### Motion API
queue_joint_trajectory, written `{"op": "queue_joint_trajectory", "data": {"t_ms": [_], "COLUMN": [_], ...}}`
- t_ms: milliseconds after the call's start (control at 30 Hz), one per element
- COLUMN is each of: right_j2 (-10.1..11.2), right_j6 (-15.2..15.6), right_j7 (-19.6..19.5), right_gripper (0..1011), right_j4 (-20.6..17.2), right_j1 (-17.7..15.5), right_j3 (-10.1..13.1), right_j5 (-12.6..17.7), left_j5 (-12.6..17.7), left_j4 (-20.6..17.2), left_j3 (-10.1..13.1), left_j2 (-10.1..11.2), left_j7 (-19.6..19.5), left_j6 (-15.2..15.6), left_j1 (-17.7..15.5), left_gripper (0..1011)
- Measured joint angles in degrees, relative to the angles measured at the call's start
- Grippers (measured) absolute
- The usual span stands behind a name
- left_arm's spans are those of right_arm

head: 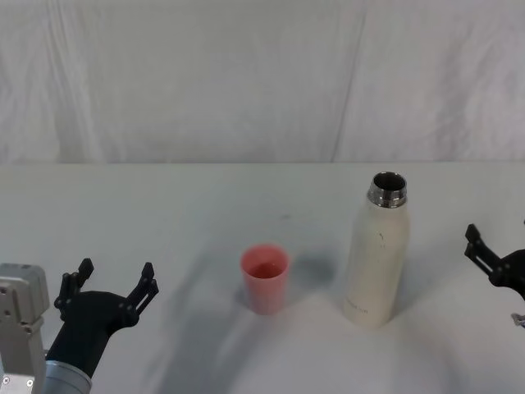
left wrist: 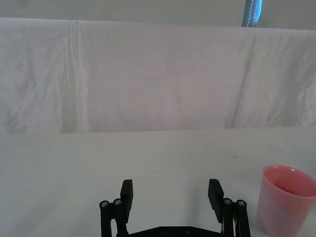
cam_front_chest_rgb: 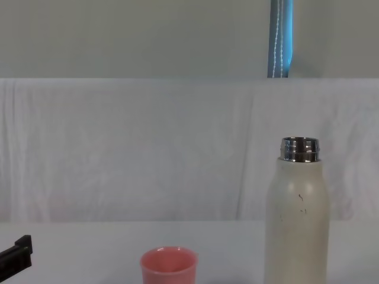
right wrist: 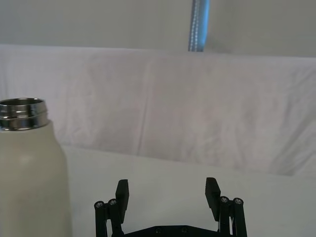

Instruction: Grasp the thermos with one hand and pour water into the cup lid.

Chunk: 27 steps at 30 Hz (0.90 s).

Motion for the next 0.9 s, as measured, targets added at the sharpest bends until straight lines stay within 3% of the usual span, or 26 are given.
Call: {"op": "queue_joint_trajectory", "data": {"t_ms": [400, 900], "right_j2": [-1.77, -1.93], "right_j6": [1.02, 1.48], "right_j7": [-1.39, 0.15], "right_gripper": [1001, 1001], "right_j4": [-1.40, -2.09], "right_j1": [-1.95, -3.92], "right_j3": [1.68, 1.18], "right_j5": [-2.18, -3.12], "left_j5": [0.00, 0.00], "left_j4": [0.00, 0.00], "left_j3": [0.00, 0.00], "left_j2": [0.00, 0.00], "left_j7": [0.00, 0.00], "left_j6": [0.00, 0.00], "left_j1": [0.00, 0.00], "left_gripper": [1001, 1001]}}
